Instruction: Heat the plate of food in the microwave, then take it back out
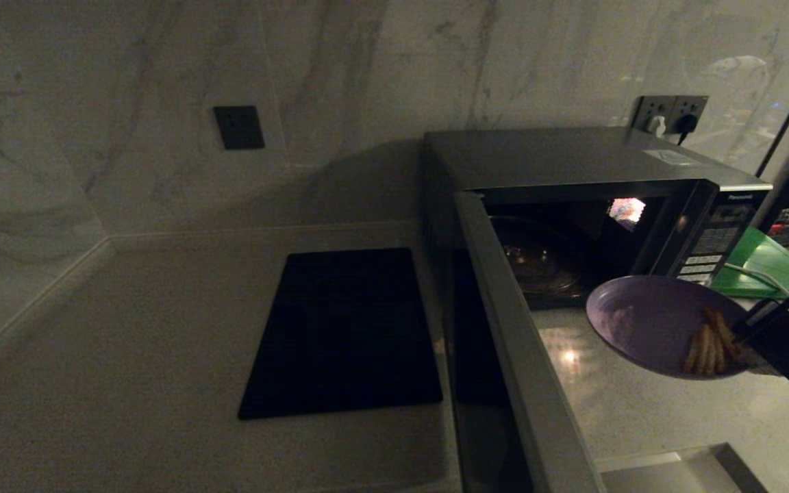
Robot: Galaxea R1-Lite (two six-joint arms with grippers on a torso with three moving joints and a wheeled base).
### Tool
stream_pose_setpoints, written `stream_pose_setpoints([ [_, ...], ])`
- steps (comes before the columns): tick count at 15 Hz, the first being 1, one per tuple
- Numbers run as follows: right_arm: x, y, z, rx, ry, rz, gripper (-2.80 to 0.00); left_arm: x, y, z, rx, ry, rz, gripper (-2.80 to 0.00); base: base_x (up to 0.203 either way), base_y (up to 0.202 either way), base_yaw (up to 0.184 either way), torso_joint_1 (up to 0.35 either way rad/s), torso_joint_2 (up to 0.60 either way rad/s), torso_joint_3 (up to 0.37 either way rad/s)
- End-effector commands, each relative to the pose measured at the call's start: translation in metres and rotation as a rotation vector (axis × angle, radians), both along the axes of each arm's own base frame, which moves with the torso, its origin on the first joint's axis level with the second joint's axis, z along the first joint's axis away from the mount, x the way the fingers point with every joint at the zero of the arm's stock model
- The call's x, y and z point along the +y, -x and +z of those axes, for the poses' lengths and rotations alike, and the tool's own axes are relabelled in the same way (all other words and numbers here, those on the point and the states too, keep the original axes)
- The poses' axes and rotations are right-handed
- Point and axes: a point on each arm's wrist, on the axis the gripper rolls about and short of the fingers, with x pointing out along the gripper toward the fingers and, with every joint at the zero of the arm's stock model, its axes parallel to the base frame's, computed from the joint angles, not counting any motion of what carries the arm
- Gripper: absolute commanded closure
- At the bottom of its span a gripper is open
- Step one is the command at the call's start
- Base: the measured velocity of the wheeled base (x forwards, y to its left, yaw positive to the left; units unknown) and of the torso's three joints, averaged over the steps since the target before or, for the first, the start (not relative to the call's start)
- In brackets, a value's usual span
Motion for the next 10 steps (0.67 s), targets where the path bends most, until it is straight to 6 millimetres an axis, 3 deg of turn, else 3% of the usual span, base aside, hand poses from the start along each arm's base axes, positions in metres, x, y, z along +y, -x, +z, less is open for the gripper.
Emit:
stream_pose_setpoints([
  [1,-0.033,0.021,0.003,-0.006,0.024,-0.126,0.00,0.000,0.000,0.000,-0.001,0.001,0.002,0.00,0.000,0.000,0.000,0.000,0.00,0.000],
  [5,-0.101,0.045,-0.007,0.065,0.047,-0.391,0.00,0.000,0.000,0.000,-0.001,0.001,0.001,0.00,0.000,0.000,0.000,0.000,0.00,0.000],
  [10,-0.171,0.052,-0.062,0.167,0.014,-0.568,0.00,0.000,0.000,0.000,-0.001,0.001,0.001,0.00,0.000,0.000,0.000,0.000,0.00,0.000],
])
